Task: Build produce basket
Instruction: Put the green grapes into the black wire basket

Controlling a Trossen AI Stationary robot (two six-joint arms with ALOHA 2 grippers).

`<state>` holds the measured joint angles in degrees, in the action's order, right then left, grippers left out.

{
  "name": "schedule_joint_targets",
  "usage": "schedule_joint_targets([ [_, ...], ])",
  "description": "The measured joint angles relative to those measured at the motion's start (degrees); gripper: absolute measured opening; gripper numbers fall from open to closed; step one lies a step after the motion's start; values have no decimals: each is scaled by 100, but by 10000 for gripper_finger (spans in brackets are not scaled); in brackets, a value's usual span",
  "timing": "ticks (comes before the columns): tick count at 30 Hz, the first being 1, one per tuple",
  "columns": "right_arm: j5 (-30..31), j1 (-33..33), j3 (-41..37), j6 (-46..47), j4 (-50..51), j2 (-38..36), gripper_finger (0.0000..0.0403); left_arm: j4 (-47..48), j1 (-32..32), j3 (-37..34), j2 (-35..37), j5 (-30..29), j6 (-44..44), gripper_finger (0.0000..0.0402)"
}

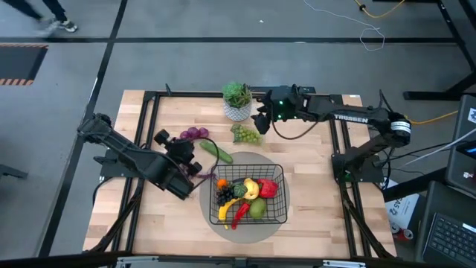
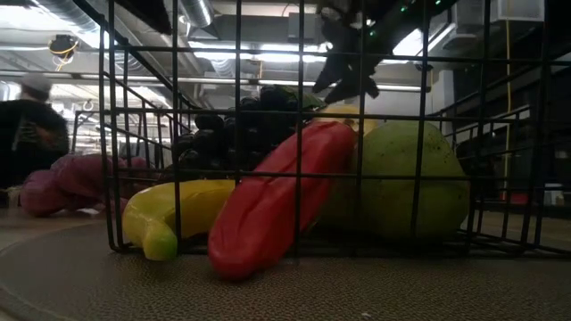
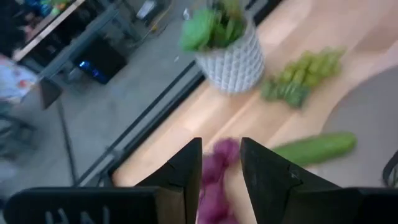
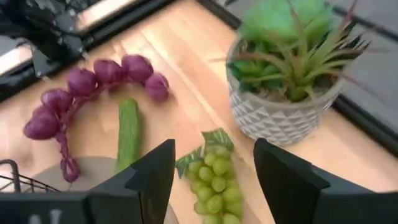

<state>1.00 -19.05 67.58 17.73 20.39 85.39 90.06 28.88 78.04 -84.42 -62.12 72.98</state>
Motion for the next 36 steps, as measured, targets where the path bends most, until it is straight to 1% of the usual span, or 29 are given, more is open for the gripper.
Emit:
schedule_joint_targets([
  [3,-619,-93,30,-53,17,311,217,-13,-75,0,376,-273,-342,105],
  [5,-1038,-136,30,-154,13,579,217,9,-119,0,676,-302,-578,105],
  [6,-1130,-151,30,-172,12,716,217,2,-138,0,830,-306,-613,105],
  [10,-1159,-232,30,-199,-3,1252,217,3,-253,0,1275,-329,-810,105],
  [13,-1150,-265,30,-330,-22,1591,217,-6,-304,2,1492,-331,-1133,105],
  [15,-1099,-271,30,-400,-29,1775,217,-3,-305,2,1574,-328,-1468,105],
  [19,-906,-277,30,-497,-50,2075,217,-4,-301,1,1599,-324,-2439,105],
  [21,-864,-282,30,-484,-55,2185,217,-9,-299,0,1601,-328,-2687,105],
  [28,-892,-268,43,-480,-99,2420,217,-2,-299,-2,1820,-272,-2664,105],
  [30,-981,-266,43,-473,-93,2434,217,-15,-299,-56,1869,-284,-2632,105],
  [33,-1002,-254,43,-338,-39,2434,217,-15,-295,-293,1976,-269,-2381,105],
  [36,-1004,-251,43,-241,32,2434,216,-9,-295,-721,2072,-261,-2042,105],
])
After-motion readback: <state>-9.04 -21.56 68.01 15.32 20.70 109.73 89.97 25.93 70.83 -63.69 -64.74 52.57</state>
